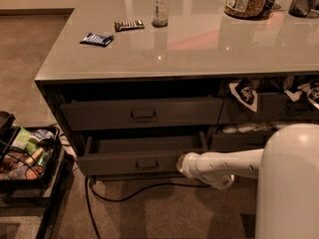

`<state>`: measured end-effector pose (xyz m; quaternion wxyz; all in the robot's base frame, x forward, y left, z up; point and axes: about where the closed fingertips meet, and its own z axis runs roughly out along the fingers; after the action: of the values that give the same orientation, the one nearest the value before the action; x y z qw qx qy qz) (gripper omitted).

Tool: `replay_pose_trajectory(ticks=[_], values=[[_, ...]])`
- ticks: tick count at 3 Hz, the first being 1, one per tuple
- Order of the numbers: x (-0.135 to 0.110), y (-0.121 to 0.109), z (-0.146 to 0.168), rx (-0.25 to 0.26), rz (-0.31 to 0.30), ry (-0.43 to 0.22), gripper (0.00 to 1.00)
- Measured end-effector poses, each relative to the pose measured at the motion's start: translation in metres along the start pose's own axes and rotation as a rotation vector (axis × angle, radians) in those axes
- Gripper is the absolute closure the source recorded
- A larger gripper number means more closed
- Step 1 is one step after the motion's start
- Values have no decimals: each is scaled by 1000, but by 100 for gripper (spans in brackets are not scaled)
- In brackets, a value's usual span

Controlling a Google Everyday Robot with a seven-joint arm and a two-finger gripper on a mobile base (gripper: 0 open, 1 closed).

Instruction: Close middle drawer

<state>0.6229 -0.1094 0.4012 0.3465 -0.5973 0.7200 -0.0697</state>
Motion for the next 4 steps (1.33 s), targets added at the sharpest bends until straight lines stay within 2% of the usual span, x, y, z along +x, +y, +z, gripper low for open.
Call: replay_pose_trajectory(ticks=[1,3,4], values=[[5,-12,21,28,-11,6,100],[8,-70,59,133,-16,5,100],[8,-70,59,133,-16,5,100]])
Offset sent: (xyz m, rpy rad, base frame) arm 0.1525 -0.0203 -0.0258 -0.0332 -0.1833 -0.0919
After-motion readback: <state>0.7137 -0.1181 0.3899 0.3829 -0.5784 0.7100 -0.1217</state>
